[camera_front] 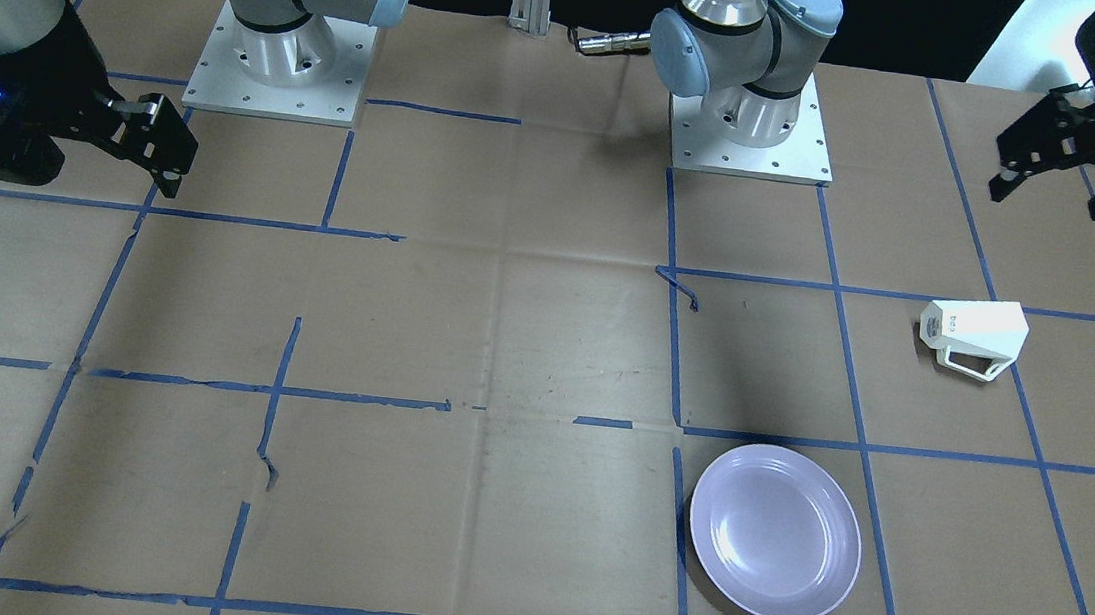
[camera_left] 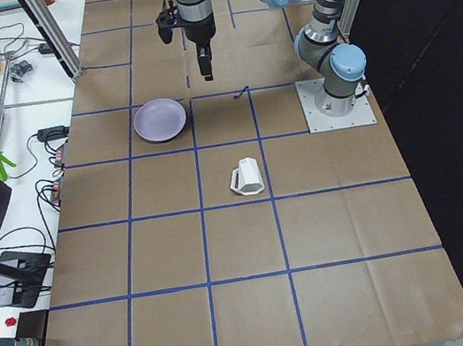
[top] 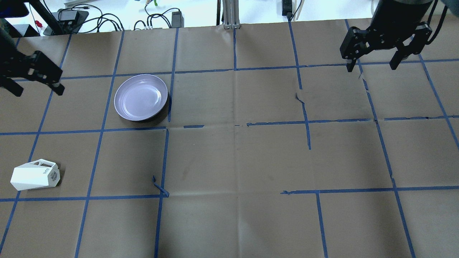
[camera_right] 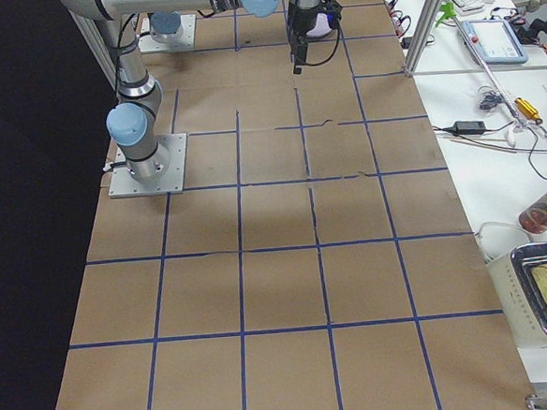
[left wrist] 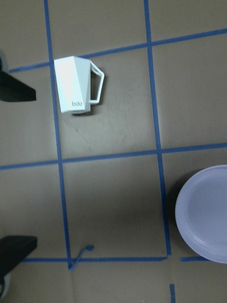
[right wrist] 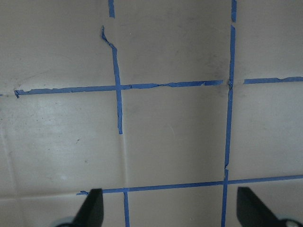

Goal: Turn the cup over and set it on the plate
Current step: 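Move the left gripper from above the plate toward the white cup, then lower the left gripper down onto the white hexagonal cup lying sideways, then close the left gripper on the cup's rim and lift it, then raise the cup with the left gripper and rotate it upright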

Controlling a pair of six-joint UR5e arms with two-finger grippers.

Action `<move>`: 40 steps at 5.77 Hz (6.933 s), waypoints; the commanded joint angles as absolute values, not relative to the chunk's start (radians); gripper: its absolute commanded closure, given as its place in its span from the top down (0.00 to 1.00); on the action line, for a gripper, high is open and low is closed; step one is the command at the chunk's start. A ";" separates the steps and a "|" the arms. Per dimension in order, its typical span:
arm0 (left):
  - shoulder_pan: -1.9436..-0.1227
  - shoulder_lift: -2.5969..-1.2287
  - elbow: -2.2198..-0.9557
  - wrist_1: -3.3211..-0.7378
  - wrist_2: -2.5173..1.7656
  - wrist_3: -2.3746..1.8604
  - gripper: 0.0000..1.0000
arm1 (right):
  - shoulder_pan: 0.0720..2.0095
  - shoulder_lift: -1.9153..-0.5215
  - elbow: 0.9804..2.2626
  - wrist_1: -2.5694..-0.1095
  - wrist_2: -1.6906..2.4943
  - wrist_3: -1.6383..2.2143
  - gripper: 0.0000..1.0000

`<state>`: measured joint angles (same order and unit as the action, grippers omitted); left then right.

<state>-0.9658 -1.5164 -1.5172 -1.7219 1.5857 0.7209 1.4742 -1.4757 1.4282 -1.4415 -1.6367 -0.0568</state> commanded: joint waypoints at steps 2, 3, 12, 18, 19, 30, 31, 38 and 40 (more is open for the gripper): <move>-0.607 -1.621 -1.511 -1.577 1.585 1.209 0.99 | 1.474 -1.476 1.428 -1.442 -1.637 -0.057 1.00; -0.569 -1.629 -1.512 -1.539 1.583 1.213 0.99 | 1.474 -1.476 1.428 -1.440 -1.637 -0.057 1.00; -0.352 -2.063 -1.485 -1.999 1.197 1.320 0.99 | 1.474 -1.476 1.428 -1.442 -1.637 -0.057 1.00; -0.348 -2.267 -1.482 -2.078 1.160 1.522 0.99 | 1.474 -1.476 1.428 -1.440 -1.637 -0.057 1.00; -0.348 -2.270 -1.477 -2.104 1.160 1.528 0.99 | 1.474 -1.476 1.428 -1.440 -1.637 -0.057 1.00; -0.356 -2.278 -1.453 -2.235 1.089 1.510 0.00 | 1.474 -1.476 1.428 -1.440 -1.637 -0.057 1.00; -0.360 -2.220 -1.422 -2.311 1.072 1.458 0.00 | 1.474 -1.476 1.428 -1.440 -1.637 -0.057 1.00; -0.714 -1.723 -1.407 -2.151 0.960 0.740 0.00 | 1.474 -1.476 1.428 -1.440 -1.637 -0.057 1.00; -0.991 -1.701 -1.407 -1.806 1.116 0.396 0.00 | 1.474 -1.476 1.428 -1.440 -1.637 -0.057 1.00</move>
<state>-0.8562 -1.7099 -1.4058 -1.9735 1.0325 0.5590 1.4741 -1.4757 1.4281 -1.4405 -1.6368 -0.0568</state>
